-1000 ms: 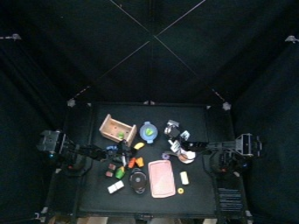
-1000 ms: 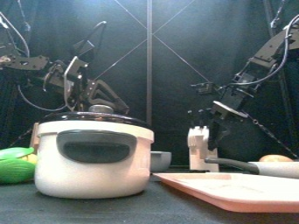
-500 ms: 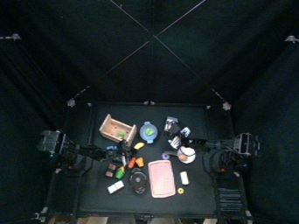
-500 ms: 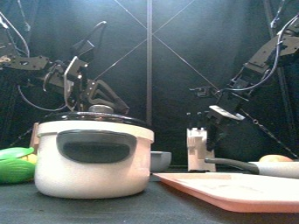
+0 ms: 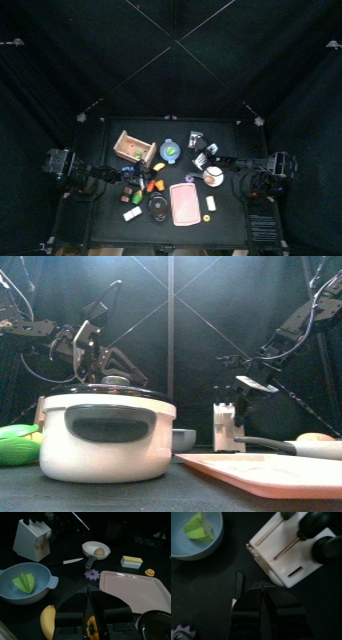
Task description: Grab pairing knife handle
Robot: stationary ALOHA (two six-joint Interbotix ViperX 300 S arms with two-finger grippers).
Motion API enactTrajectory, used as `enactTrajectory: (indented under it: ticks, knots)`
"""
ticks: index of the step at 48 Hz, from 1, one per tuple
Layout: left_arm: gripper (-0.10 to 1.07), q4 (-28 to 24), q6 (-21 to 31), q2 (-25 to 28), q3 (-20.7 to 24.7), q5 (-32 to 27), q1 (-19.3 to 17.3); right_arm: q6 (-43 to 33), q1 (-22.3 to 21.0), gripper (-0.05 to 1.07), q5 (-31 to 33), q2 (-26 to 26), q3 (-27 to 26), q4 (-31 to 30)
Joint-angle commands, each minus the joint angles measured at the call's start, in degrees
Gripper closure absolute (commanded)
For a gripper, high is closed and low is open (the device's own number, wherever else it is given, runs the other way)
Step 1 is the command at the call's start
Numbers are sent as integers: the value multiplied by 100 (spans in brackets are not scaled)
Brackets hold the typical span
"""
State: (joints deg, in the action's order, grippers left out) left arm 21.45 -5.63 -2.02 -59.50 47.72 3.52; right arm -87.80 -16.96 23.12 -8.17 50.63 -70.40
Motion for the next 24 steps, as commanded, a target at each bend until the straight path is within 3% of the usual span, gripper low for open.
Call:
enactTrajectory:
  ticks: [1, 11, 24]
  knots:
    - [44, -9, 0, -18, 44, 44, 9, -18, 237, 58, -26, -62, -132, 132]
    - [44, 0, 0, -18, 44, 44, 0, 0, 466, 58, -26, 255, -255, 316]
    - [44, -9, 0, -18, 35, 44, 9, 0, 431, 56, 70, 747, -475, 272]
